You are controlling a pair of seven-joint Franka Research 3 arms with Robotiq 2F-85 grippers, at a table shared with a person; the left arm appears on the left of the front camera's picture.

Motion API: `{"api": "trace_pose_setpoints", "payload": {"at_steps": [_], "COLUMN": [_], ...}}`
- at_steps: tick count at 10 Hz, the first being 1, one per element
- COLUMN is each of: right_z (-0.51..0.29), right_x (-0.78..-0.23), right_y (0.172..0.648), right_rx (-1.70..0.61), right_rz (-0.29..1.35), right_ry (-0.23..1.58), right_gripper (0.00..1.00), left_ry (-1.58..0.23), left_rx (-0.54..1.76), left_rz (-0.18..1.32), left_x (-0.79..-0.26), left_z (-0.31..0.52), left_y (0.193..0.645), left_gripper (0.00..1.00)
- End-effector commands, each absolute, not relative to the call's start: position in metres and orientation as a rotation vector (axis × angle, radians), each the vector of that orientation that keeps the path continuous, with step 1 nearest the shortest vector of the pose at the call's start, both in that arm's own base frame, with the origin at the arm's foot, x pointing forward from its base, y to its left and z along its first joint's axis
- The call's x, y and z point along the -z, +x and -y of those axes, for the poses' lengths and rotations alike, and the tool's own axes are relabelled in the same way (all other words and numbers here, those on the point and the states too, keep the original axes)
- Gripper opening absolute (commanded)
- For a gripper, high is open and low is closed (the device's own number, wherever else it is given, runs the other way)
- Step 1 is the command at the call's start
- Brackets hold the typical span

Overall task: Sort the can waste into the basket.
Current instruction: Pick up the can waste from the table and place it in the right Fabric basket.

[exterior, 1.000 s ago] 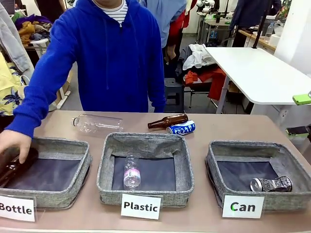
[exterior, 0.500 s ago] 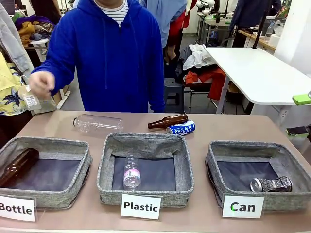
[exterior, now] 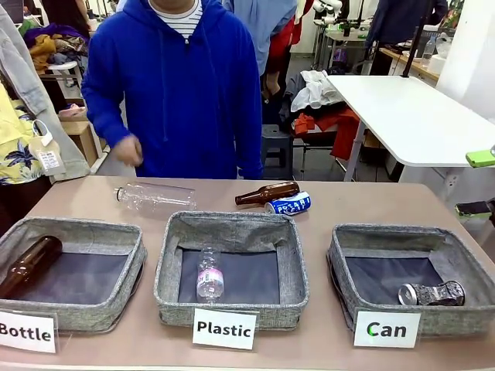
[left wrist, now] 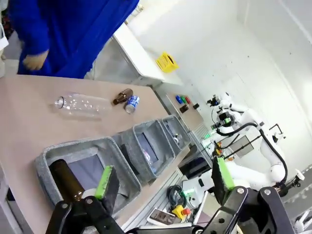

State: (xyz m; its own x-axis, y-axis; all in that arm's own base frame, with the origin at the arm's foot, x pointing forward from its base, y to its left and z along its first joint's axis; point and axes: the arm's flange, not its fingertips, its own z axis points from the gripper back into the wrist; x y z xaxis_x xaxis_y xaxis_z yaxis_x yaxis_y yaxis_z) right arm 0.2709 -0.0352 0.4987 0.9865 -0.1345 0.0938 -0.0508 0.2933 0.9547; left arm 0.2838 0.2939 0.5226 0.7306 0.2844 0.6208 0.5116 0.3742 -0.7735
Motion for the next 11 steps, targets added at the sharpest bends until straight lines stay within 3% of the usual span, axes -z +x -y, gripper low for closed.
{"api": "trace_pose_setpoints", "payload": {"at_steps": [1, 5, 8, 10, 11], "right_z": [0.036, 0.036, 0.036, 0.036, 0.036], "right_x": [-0.498, -0.498, -0.498, -0.498, -0.498], "right_y": [0.269, 0.269, 0.269, 0.269, 0.269], "right_rx": [0.040, 0.040, 0.040, 0.040, 0.040], "right_rz": [0.174, 0.174, 0.174, 0.174, 0.174], "right_ry": [1.270, 1.270, 1.270, 1.270, 1.270], "right_gripper": [1.00, 1.00, 1.00, 1.00, 1.00], "left_ry": [-1.247, -1.189, -1.213, -1.235, -1.229], "left_rx": [0.166, 0.364, 0.413, 0.365, 0.422], "left_rz": [0.781, 0.453, 0.221, 0.189, 0.217], "left_x": [-0.522, -0.501, -0.443, -0.404, -0.433], "left_z": [-0.285, -0.181, -0.117, -0.105, -0.097], "left_y": [0.294, 0.362, 0.397, 0.405, 0.402], "left_gripper": [1.00, 1.00, 1.00, 1.00, 1.00]}}
